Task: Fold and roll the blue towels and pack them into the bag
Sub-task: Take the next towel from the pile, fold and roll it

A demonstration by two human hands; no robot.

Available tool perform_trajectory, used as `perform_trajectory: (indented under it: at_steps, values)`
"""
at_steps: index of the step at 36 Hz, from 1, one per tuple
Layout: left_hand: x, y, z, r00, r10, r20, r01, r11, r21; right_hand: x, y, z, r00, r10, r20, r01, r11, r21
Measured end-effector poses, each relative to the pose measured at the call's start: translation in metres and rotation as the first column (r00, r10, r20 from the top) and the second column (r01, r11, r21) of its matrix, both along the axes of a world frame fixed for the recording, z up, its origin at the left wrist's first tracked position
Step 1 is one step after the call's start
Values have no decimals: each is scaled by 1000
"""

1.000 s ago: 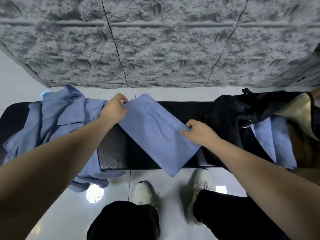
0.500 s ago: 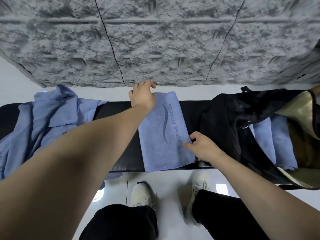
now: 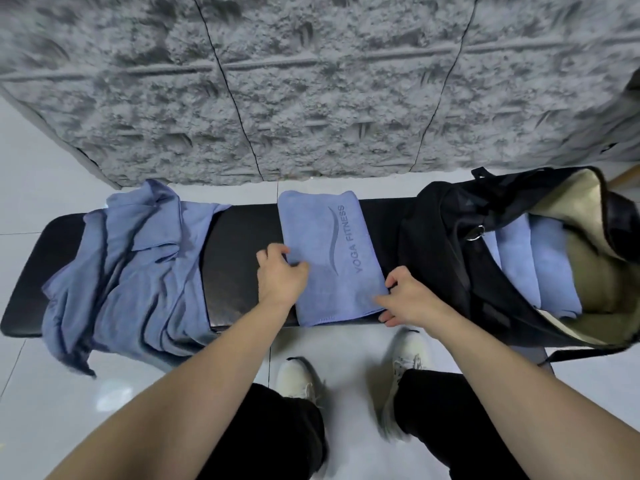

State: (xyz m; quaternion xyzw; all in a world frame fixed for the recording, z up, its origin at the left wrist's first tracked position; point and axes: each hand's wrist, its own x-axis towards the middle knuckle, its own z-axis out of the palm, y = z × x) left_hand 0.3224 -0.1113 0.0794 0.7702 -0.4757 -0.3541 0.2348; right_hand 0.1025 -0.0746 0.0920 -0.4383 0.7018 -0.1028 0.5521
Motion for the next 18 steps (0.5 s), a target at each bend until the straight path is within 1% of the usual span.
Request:
perform_trajectory:
  at_steps: [2, 5, 6, 8, 11, 15, 18]
  values:
    - [-1, 11, 3, 998, 13, -62, -8, 996, 90, 0, 4, 2, 1000, -28, 0, 28, 1000, -9]
    - [-3, 22, 6, 975, 66, -210, -31, 985, 167, 2, 9, 7, 990, -124, 72, 124, 992, -1]
    - [-3, 26, 8, 969, 64, -240, -21, 984, 179, 2, 10, 10, 984, -145, 98, 146, 989, -1]
    - [-1, 35, 10, 970, 20, -244, 28, 982, 189, 4, 13, 14, 977, -164, 134, 167, 986, -12]
    - [4, 47, 14, 960, 6, -279, 39, 987, 155, 4, 17, 20, 978, -146, 151, 151, 988, -25]
    - [15, 51, 19, 940, 96, -328, -72, 994, 84, 8, 23, 23, 982, -71, 175, 72, 997, -1]
    - [19, 53, 15, 953, 72, -293, -64, 997, 38, 9, 26, 20, 989, -22, 148, 25, 1000, -18]
